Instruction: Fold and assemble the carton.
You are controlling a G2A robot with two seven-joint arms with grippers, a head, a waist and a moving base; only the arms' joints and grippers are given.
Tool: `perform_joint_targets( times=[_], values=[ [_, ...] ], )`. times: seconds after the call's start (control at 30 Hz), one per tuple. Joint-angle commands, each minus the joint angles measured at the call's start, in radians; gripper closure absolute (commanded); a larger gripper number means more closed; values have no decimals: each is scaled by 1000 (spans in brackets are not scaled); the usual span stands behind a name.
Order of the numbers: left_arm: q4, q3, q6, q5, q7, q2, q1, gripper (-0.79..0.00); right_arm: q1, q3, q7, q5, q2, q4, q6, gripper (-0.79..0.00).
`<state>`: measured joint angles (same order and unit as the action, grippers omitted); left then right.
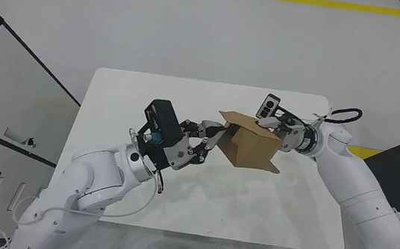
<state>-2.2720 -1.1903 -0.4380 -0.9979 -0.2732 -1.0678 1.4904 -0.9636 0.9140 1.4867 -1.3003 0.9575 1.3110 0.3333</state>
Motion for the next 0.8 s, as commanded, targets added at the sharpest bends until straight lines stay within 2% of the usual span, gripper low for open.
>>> perform_joint_targets(
  times=[0.0,0.1,0.37,0.6,0.77],
  values=[
    [0,0,0,0,0,0,0,0,0,0,0,0,0,0,0,0],
    [-9,-6,0,4,25,-1,0,0,-10,3,-30,2,1,12,-5,0],
    [-50,-30,17,-180,33,3,13,0,-48,52,-66,9,-8,37,53,0],
    [-50,-30,17,-180,33,3,13,0,-49,58,-73,11,-8,38,49,0],
    [-63,-19,-31,-387,72,7,-18,0,-73,61,-130,-10,-5,49,78,0]
  ],
)
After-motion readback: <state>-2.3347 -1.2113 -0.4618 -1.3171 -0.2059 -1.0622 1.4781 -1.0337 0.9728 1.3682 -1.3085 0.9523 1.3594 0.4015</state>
